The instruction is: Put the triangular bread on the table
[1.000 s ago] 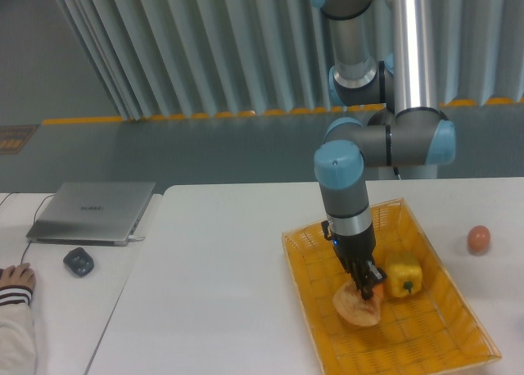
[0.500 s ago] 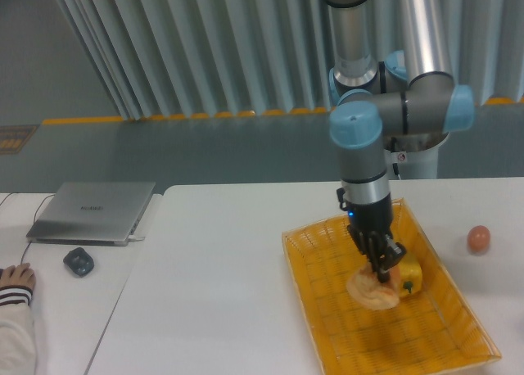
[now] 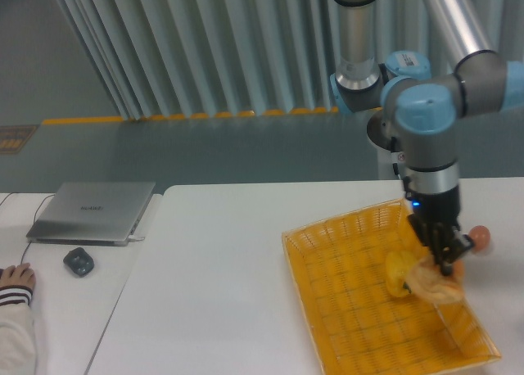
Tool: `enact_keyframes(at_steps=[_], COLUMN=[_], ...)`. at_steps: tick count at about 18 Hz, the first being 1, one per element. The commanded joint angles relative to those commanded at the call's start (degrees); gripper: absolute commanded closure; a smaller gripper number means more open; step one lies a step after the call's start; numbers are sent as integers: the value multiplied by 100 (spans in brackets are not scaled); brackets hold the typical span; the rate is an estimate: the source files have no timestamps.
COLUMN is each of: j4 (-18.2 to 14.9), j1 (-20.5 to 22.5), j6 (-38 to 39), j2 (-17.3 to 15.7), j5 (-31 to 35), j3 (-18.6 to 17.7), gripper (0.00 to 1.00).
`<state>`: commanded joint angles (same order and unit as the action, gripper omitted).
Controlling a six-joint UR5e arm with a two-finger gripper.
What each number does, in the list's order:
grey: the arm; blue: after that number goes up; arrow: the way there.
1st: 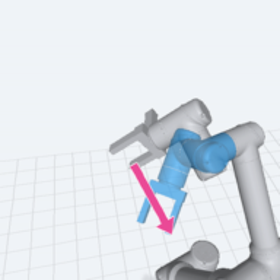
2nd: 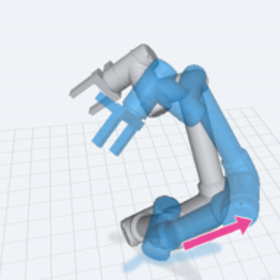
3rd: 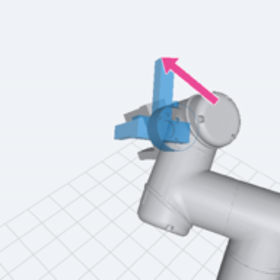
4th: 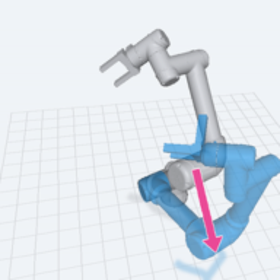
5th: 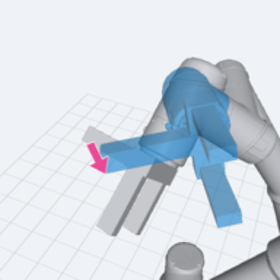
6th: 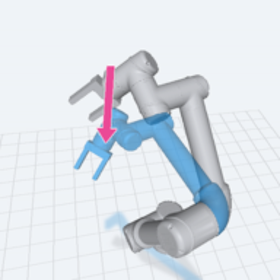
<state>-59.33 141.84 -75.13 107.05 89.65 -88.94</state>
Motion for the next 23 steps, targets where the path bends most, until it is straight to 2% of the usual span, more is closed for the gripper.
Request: enact_keyframes(at_steps=[4, 9, 13, 23], j4=[0, -149, -149, -132], j1=[405, 993, 1521, 2391], j6=[-518, -1397, -2189, -3639], j2=[0, 9, 53, 272], j5=[-106, -308, -440, -457], j3=[-9, -26, -26, -26], gripper=[90, 90, 90, 90])
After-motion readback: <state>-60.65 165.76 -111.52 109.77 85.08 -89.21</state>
